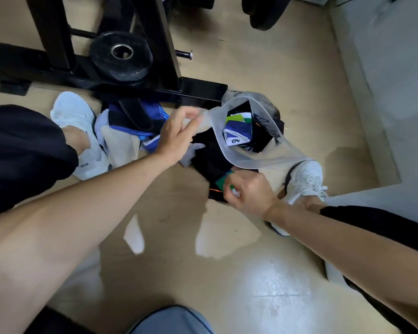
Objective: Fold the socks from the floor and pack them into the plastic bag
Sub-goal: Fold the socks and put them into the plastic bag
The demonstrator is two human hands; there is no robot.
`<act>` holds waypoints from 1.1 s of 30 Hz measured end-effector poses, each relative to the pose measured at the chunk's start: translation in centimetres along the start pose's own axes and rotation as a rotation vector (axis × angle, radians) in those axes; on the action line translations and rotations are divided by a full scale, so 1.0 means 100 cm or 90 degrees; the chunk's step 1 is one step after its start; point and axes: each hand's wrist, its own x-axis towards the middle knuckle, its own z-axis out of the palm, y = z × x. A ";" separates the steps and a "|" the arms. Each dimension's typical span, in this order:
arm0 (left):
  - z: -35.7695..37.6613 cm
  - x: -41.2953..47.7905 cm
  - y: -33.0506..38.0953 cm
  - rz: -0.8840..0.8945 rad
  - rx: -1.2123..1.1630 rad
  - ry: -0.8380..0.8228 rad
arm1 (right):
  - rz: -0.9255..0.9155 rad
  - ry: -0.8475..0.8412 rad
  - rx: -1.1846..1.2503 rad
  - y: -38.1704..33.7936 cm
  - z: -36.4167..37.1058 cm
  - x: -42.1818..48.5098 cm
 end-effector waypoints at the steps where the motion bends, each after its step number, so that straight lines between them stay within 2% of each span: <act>1: -0.002 -0.003 -0.007 -0.019 0.009 -0.009 | 0.056 -0.054 -0.004 0.004 0.014 -0.012; 4: -0.003 -0.013 -0.032 -0.080 0.078 -0.068 | 0.362 -0.278 -0.001 0.032 0.058 -0.028; 5: -0.001 -0.018 -0.040 -0.087 0.126 -0.104 | 0.417 -0.335 -0.009 0.041 0.069 -0.031; 8: 0.007 -0.036 -0.055 -0.090 0.211 -0.223 | 0.432 -0.394 -0.070 0.056 0.088 -0.034; 11: 0.018 -0.052 -0.065 -0.076 0.251 -0.315 | 0.380 -0.374 -0.079 0.055 0.085 -0.030; 15: 0.030 -0.063 -0.069 -0.059 0.323 -0.375 | 0.269 -0.316 -0.085 0.051 0.073 -0.032; 17: 0.033 -0.063 -0.069 -0.036 0.352 -0.383 | 0.249 -0.287 -0.001 0.045 0.070 -0.035; 21: 0.036 -0.060 -0.070 0.018 0.349 -0.427 | 0.442 -0.315 0.357 0.026 0.055 -0.021; 24: 0.036 -0.058 -0.067 -0.078 0.258 -0.498 | 0.565 -0.304 0.542 0.021 0.045 -0.007; 27: 0.036 -0.056 -0.065 -0.119 0.167 -0.506 | 0.642 -0.283 0.599 0.020 0.034 -0.002; 29: 0.037 -0.057 -0.064 -0.110 0.122 -0.459 | 0.672 -0.282 0.630 0.020 0.029 -0.001; 33: 0.036 -0.055 -0.064 -0.173 0.073 -0.342 | 0.709 -0.262 0.717 0.020 0.028 0.001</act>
